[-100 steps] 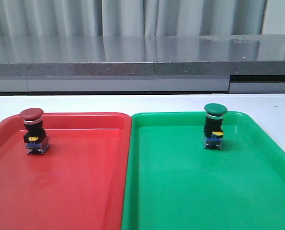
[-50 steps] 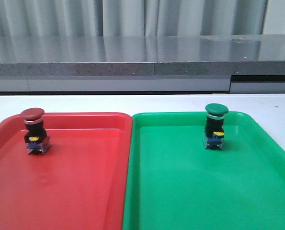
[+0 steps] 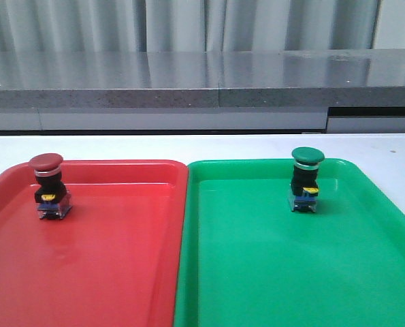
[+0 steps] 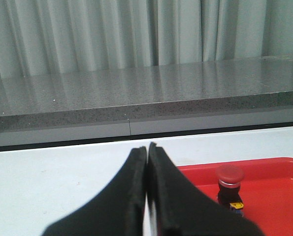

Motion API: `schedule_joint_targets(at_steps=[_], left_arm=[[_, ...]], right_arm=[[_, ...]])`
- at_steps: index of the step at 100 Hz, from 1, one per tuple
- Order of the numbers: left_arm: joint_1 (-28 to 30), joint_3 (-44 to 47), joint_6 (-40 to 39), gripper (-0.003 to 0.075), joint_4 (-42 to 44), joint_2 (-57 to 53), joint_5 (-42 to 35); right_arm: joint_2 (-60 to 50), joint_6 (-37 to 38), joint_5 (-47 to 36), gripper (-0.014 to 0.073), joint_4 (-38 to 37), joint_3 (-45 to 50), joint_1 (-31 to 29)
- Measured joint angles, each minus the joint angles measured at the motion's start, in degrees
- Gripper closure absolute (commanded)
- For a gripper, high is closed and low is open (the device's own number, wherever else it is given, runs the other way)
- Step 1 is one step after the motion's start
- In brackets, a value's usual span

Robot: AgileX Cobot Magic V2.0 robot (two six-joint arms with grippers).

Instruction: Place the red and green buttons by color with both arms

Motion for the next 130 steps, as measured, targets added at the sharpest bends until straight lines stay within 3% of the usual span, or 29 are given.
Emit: schedule_joint_targets(at_steps=[50,104,130], left_arm=[[0.00,0.00,0.00,0.0739,0.00,0.00,0.00],[0.00,0.00,0.00,0.0739,0.00,0.00,0.00],[0.00,0.00,0.00,0.0739,0.00,0.00,0.00]], right_arm=[[-1.11,0.00,0.00,0.0660,-1.82,2.09,0.00],[-24.61,0.00,-0.18,0.0660,-2.94,17.39,-2.21],[-26.52,0.00,-0.38,0.0660,-2.47,20.23,-3.19]])
